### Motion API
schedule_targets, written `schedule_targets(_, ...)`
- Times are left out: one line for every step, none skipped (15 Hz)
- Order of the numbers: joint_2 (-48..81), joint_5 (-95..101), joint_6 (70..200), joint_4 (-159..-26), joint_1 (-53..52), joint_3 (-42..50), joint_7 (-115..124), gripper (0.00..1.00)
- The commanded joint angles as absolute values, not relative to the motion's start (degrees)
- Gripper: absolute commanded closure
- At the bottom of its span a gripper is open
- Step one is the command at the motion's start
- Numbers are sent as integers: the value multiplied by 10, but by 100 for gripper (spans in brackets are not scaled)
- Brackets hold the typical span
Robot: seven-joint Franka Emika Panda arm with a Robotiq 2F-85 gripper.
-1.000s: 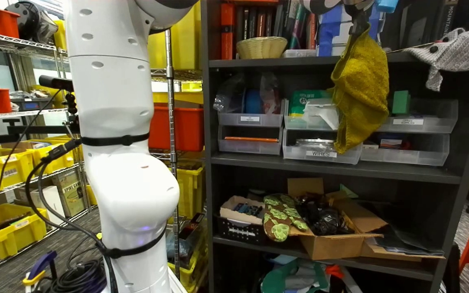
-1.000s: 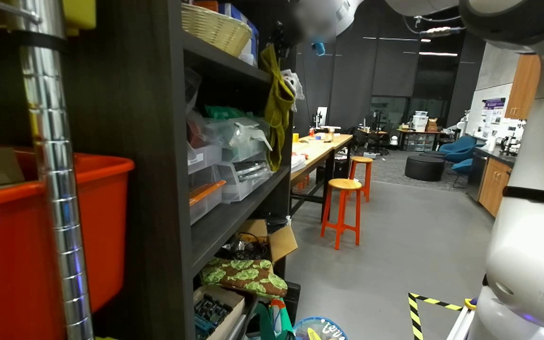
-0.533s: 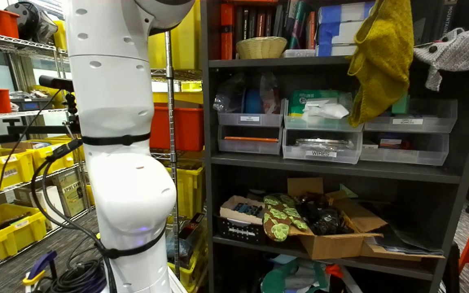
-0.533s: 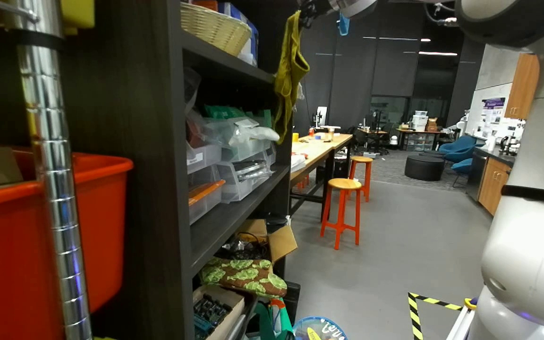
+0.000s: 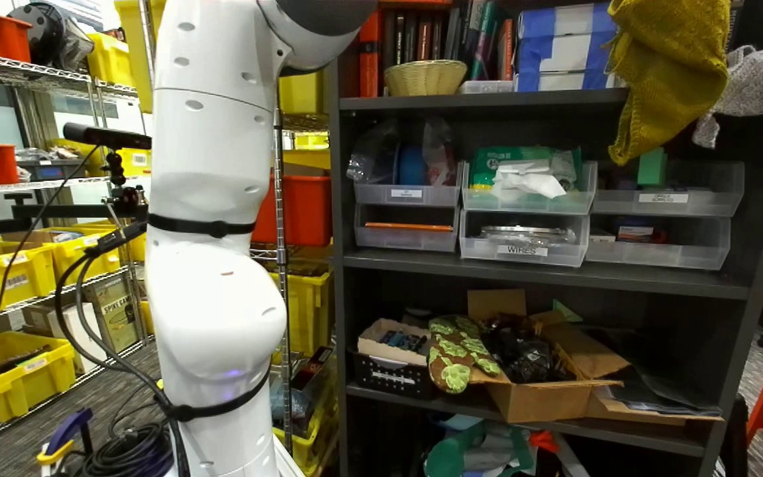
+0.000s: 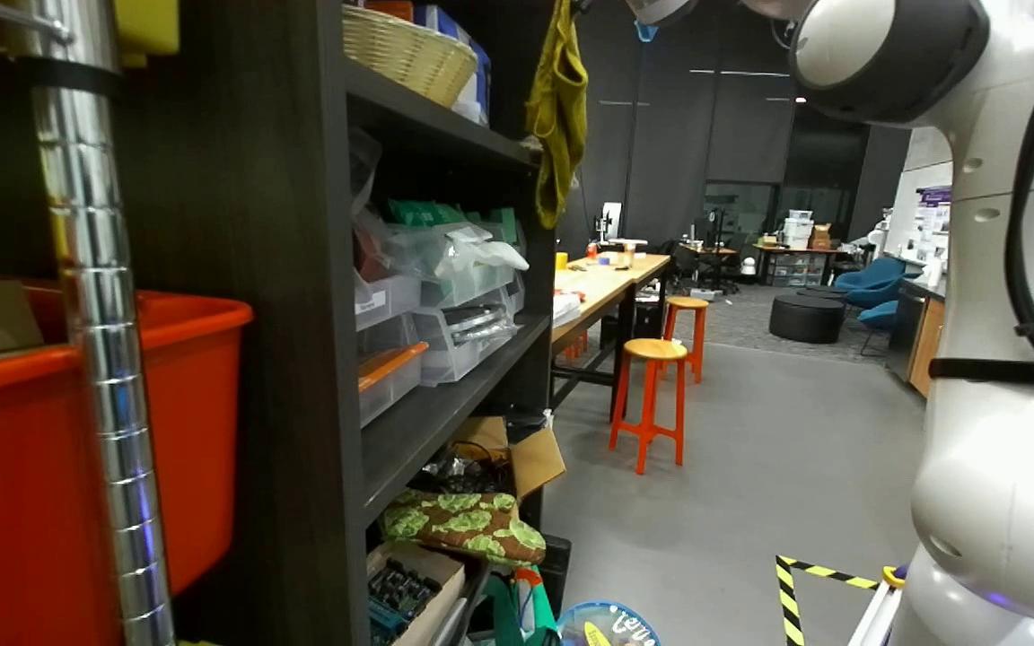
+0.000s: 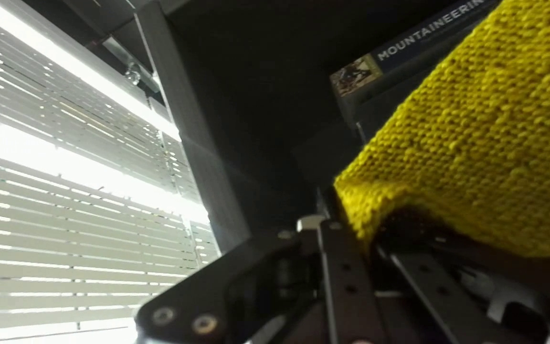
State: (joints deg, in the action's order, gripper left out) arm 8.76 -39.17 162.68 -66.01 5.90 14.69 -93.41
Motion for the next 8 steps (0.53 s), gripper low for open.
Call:
schedule_targets(139,-355,1685,-567,51,162,-855,99)
schedule_targets(149,-348,1699,-549,51,165,-833,99)
schedule_targets(157,-344,1711,-534,52,167,-814,99)
schedule_targets(166,-340,1726,-520,51,171,-797,99)
schedule_targets(175,-338,1740,-506,51,174,-781,99)
schedule_targets(183,-335,1757,-495,49,180,-764,99)
schedule_targets(189,-335,1769,-484,48,183,-753,99)
schedule_targets(195,-336,1777,-473,48,186,-744,99)
